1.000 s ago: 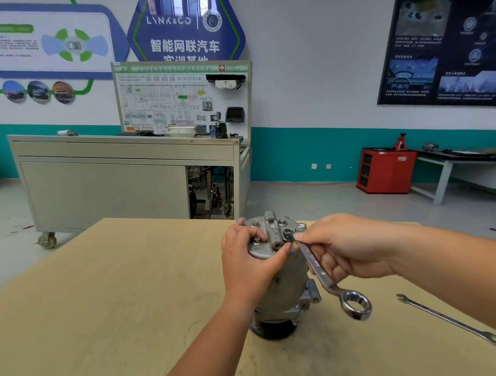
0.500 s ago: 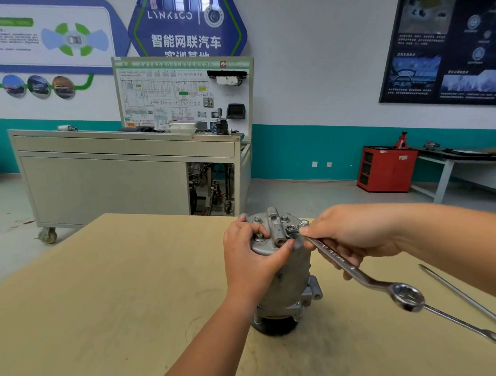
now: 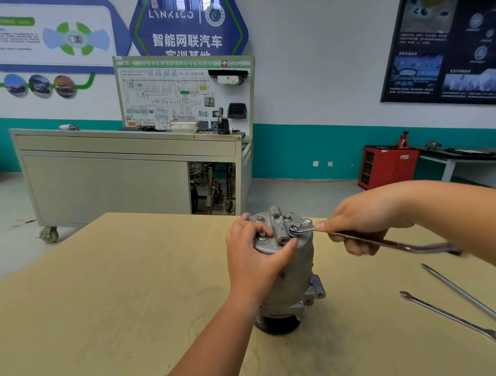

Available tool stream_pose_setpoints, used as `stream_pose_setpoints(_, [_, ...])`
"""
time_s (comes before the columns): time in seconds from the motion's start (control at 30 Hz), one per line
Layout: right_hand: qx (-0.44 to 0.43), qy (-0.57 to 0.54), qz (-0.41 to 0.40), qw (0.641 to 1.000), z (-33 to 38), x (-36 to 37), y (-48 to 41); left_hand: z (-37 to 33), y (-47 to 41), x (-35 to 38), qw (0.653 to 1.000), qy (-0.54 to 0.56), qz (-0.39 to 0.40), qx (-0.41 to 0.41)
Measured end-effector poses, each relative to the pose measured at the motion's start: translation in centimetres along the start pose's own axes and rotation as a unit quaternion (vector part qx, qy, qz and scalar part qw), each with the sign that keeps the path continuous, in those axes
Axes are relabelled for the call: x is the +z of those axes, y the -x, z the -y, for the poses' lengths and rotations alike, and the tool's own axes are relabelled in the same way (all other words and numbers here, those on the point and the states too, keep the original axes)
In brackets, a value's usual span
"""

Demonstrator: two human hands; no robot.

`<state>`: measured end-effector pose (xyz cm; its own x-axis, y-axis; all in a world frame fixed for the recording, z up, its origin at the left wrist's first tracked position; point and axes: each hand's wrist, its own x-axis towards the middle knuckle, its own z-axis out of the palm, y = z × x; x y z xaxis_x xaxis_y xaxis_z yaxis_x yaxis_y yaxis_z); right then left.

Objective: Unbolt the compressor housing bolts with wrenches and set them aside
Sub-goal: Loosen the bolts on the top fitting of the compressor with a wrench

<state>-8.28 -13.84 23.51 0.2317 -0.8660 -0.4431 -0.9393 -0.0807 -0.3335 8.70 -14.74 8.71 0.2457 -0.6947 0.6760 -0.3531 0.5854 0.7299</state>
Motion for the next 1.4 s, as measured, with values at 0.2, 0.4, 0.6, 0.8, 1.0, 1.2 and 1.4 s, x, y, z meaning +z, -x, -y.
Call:
stream_pose_setpoints(0.2, [-0.095, 0.136, -0.18, 0.97, -0.2, -0.7, -2.3, -0.2, 0.1, -0.1, 1.0, 0.009, -0.003, -0.011])
stream_pose_setpoints(0.4, [-0.112, 0.014, -0.107, 0.988, -1.1, -2.5, -0.8, -0.1, -0.1, 0.1, 1.0, 0.006, 0.0, -0.007])
stream_pose_setpoints(0.6, [-0.088, -0.141, -0.046, 0.985, -1.3, -0.4, 0.4, -0.2, -0.1, 0.0, 1.0, 0.006, -0.006, 0.008])
stream_pose_setpoints(0.8, [-0.085, -0.361, -0.048, 0.927, 0.1, 3.2, 1.3, -0.1, 0.0, 0.2, 1.0, 0.011, -0.019, 0.014])
stream_pose_setpoints(1.0, [-0.086, -0.348, -0.048, 0.932, 1.6, 4.4, 1.6, 0.0, -0.1, 0.2, 0.999, 0.007, -0.022, 0.024])
stream_pose_setpoints(1.2, [-0.077, -0.298, -0.049, 0.95, 1.7, 4.6, 1.6, -0.2, 0.0, 0.1, 1.0, -0.005, -0.015, 0.02])
stream_pose_setpoints(1.4, [-0.061, -0.228, -0.023, 0.971, 1.4, 3.9, 1.7, 0.3, 0.0, 0.0, 1.0, -0.017, -0.007, 0.017])
